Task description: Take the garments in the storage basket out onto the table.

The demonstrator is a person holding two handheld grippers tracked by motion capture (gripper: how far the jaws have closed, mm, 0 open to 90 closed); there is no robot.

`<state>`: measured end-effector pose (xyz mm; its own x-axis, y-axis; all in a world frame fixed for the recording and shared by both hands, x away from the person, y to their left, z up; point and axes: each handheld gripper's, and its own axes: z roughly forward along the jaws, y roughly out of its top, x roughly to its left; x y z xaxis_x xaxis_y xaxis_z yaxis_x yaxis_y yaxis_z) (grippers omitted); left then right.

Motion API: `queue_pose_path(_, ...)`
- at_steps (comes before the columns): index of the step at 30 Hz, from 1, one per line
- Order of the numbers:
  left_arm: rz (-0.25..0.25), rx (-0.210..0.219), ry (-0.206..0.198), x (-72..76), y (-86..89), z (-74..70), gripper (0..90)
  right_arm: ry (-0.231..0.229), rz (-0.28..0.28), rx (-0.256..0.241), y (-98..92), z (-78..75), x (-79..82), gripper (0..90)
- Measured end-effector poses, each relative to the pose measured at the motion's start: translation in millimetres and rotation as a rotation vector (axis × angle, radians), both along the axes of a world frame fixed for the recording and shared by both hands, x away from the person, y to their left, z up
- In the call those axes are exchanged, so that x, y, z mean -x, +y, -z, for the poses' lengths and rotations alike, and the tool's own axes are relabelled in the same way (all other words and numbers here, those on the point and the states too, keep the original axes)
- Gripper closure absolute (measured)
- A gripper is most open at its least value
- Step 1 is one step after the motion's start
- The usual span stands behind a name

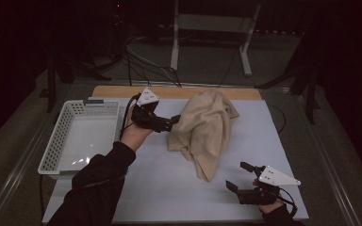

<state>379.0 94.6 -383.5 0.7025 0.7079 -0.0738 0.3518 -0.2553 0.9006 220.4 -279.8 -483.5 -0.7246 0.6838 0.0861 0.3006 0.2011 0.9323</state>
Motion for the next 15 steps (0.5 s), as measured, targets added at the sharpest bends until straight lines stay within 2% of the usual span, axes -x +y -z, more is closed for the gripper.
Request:
queue_pose_path(3,-0.014,0.009,0.003,4.1,3.1,6.2,0.2,0.000,-0.003,0.001,0.6,0.0,0.1,10.7)
queue_pose_path(8,-0.015,-0.010,0.015,9.9,5.0,16.2,0.2,-0.001,-0.004,0.001,0.8,-0.3,0.9,10.7)
queue_pose_path(15,0.010,-0.015,0.047,21.7,2.0,35.7,0.2,-0.002,-0.007,0.001,0.9,-0.4,1.0,10.7)
